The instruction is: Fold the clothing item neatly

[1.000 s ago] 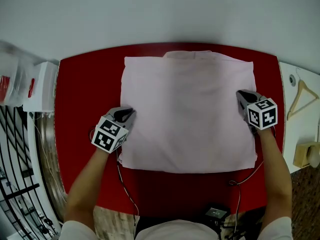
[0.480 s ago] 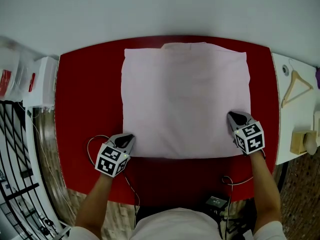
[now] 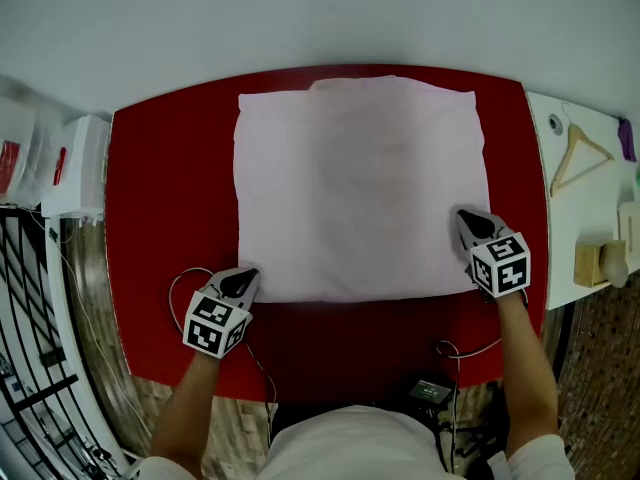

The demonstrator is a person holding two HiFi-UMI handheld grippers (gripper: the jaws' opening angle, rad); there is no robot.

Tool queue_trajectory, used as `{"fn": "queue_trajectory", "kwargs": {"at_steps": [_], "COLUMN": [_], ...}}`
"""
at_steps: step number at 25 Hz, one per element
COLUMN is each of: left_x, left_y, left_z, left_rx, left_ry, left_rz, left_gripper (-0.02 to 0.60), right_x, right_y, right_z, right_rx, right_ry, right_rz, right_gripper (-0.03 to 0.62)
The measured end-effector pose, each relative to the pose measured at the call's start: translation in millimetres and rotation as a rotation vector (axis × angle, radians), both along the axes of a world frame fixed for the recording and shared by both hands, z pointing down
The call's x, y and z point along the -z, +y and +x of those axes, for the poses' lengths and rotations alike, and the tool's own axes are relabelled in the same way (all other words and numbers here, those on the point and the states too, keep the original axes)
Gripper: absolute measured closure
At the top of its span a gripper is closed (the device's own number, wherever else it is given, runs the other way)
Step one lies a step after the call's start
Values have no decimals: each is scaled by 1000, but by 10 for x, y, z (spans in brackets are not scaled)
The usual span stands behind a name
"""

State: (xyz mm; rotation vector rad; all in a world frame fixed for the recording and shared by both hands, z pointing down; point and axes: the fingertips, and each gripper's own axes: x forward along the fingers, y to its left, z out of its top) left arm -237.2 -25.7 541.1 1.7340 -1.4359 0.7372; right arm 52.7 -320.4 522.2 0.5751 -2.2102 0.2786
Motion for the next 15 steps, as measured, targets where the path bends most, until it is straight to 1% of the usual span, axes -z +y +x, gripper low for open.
{"fn": "queue_trajectory", "kwargs": {"at_steps": [3, 7, 8, 12, 15], "left_x": [-5, -192, -219, -251, -257], "left_y": [98, 250, 288, 389, 420], "left_z": [167, 260, 261, 281, 290], "left_rx": [-21, -16, -12, 6, 16], "left_ry": [17, 41, 53, 93, 108], "left_rz": [-7, -54, -60, -62, -59], "left_gripper": [575, 575, 576, 577, 577], "right_x": [106, -173, -240, -295, -293], "right_y": [335, 683, 714, 687, 673], "right_z": [201, 618, 687, 836, 878], "right_rx": [-13, -29, -44, -125, -129], "right_ry": [-16, 87, 90, 12, 13], "right_rz": [-25, -54, -64, -108, -87], "right_gripper": [577, 578, 577, 579, 579]}}
